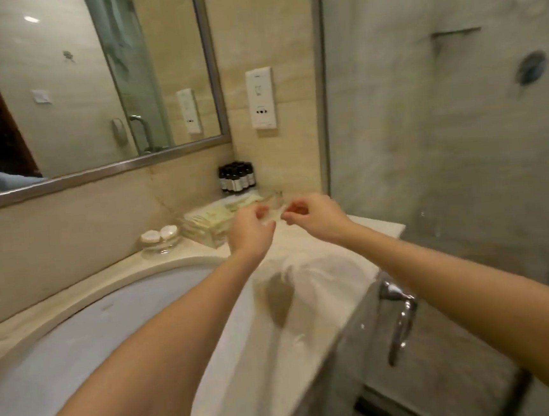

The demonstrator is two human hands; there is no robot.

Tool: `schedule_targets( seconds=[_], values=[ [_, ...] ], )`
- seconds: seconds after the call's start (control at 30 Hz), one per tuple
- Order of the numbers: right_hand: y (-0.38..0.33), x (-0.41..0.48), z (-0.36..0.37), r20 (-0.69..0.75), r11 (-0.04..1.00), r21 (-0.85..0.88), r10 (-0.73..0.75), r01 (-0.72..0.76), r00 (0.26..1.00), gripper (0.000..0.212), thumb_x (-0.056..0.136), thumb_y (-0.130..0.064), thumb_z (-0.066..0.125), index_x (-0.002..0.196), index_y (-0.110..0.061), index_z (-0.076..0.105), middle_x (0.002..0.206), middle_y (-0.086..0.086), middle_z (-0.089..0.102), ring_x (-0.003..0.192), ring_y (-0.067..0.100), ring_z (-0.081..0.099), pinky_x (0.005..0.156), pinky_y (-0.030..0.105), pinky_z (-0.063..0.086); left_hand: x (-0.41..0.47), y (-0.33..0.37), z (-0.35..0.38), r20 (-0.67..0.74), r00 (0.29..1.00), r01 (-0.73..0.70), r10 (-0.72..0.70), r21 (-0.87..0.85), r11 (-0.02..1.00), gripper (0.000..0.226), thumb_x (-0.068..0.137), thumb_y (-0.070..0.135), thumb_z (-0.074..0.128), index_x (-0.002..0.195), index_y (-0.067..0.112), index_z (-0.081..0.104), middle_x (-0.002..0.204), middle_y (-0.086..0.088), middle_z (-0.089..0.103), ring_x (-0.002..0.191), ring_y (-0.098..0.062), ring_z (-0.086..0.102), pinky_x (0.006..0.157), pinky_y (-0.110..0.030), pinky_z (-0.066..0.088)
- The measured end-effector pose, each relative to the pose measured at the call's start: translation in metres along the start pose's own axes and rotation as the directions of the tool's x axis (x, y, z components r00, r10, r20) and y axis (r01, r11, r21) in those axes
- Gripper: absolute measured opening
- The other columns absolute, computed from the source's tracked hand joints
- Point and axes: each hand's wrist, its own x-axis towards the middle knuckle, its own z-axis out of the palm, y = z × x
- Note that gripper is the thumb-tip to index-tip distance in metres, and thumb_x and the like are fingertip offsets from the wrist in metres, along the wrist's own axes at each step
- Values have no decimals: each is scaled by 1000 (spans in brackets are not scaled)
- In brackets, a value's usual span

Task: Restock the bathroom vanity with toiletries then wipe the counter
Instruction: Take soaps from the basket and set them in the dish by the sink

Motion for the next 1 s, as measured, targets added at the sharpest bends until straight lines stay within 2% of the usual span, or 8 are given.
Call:
schedule_targets(
  seconds=[0.2,0.3,0.37,0.53,0.63,0.7,0.83,1.0],
  values=[
    [93,-129,-103,-137,964,-79,242,-254,961,20,89,-28,62,87,-10,72,81,3,68,65,10,54,57,22,37,-88,110,95,182,921,-329,345,-113,938,29,82,20,66,111,22,65,104,0,65,90,-19,60,82,-29,47],
    [143,-191,-135,-159,929,-8,364,-370,918,16,89,-24,62,88,-12,72,84,2,72,70,7,58,62,19,43,-137,142,146,334,833,-414,442,-157,897,32,80,19,68,111,19,66,103,-5,65,89,-22,61,82,-31,48],
    [178,-230,-148,-177,903,29,426,-428,887,13,89,-27,63,86,-17,71,78,-4,69,77,10,62,74,29,49,-168,155,180,428,782,-429,453,-158,889,34,79,19,69,113,20,65,105,-5,65,89,-22,62,81,-29,47],
    [263,-319,-166,-113,783,147,621,-605,776,19,90,-28,61,98,-13,70,91,5,71,90,24,67,86,45,55,-239,170,268,642,654,-371,399,-187,909,37,82,24,68,119,22,61,106,0,64,89,-15,60,84,-30,50],
    [313,-365,-162,-34,731,190,672,-656,740,21,92,-21,58,103,-6,68,95,8,69,93,21,64,87,36,53,-278,165,319,773,544,-283,327,-198,938,41,83,18,68,123,20,58,106,1,62,92,-13,58,81,-25,49],
    [348,-393,-150,5,672,206,726,-711,687,19,92,-20,58,99,-5,68,91,7,67,87,17,60,78,27,49,-304,156,353,851,463,-224,249,-160,961,43,84,15,68,125,18,57,105,1,60,98,-17,60,83,-26,50],
    [427,-449,-109,84,514,215,837,-830,540,16,88,-22,63,72,-19,67,80,10,70,81,27,64,87,45,50,-349,131,419,926,358,-218,115,-37,975,46,81,19,71,125,15,58,102,-2,61,96,-21,63,87,-32,51],
    [491,-505,-57,200,301,207,918,-931,342,16,87,-25,63,72,-21,66,75,-3,67,88,24,66,93,45,50,-376,89,478,973,232,-246,0,59,967,47,81,23,71,126,21,56,114,0,62,101,-19,61,88,-29,46]
  ],
)
